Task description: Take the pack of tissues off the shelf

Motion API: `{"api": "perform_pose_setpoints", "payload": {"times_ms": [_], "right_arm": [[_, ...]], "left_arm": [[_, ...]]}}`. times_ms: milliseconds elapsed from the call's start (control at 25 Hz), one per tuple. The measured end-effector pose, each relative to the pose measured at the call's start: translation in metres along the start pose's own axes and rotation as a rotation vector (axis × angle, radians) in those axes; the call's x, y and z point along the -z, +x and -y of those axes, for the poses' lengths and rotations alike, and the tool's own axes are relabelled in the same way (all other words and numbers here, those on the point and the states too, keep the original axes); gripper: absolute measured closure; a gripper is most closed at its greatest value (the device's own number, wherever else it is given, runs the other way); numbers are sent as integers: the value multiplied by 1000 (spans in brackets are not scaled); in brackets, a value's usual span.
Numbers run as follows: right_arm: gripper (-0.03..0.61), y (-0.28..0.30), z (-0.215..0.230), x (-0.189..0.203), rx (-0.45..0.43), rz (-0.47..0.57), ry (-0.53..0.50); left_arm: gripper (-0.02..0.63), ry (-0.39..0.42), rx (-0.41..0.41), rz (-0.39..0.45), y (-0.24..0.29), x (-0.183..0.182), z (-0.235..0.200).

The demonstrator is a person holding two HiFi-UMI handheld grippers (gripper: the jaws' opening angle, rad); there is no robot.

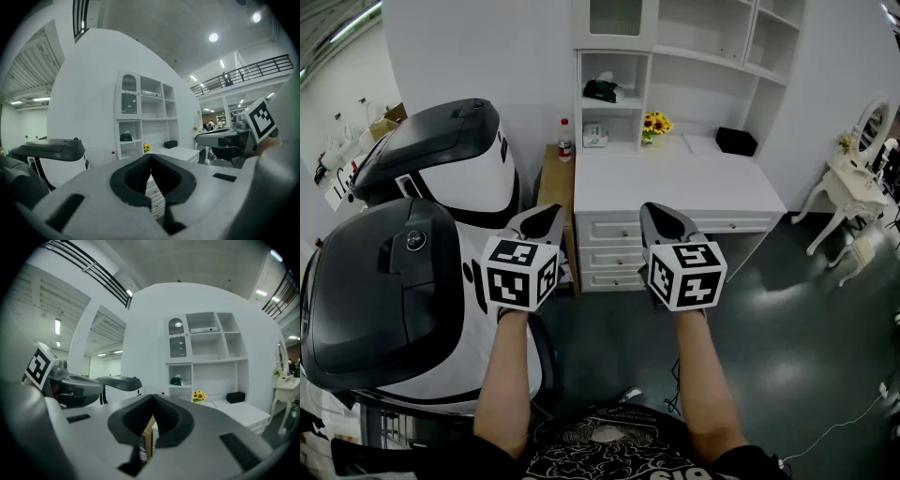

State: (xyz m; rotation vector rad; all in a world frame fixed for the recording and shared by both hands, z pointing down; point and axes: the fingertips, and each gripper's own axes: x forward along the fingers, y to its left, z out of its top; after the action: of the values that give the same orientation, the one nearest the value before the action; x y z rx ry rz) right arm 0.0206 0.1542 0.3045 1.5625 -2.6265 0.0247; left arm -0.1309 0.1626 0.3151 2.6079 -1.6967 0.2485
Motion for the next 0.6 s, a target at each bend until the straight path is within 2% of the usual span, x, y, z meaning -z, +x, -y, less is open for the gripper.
{"api": "perform_pose_setpoints", "payload": {"times_ms": [280, 600], "right_arm": [[574, 4, -4, 0, -3, 14, -9], [505, 23, 3, 3, -22, 8, -12]], "left_arm": [[609, -1, 0, 6, 3, -1, -5], [609, -1, 7, -4, 26, 4, -10]]}}
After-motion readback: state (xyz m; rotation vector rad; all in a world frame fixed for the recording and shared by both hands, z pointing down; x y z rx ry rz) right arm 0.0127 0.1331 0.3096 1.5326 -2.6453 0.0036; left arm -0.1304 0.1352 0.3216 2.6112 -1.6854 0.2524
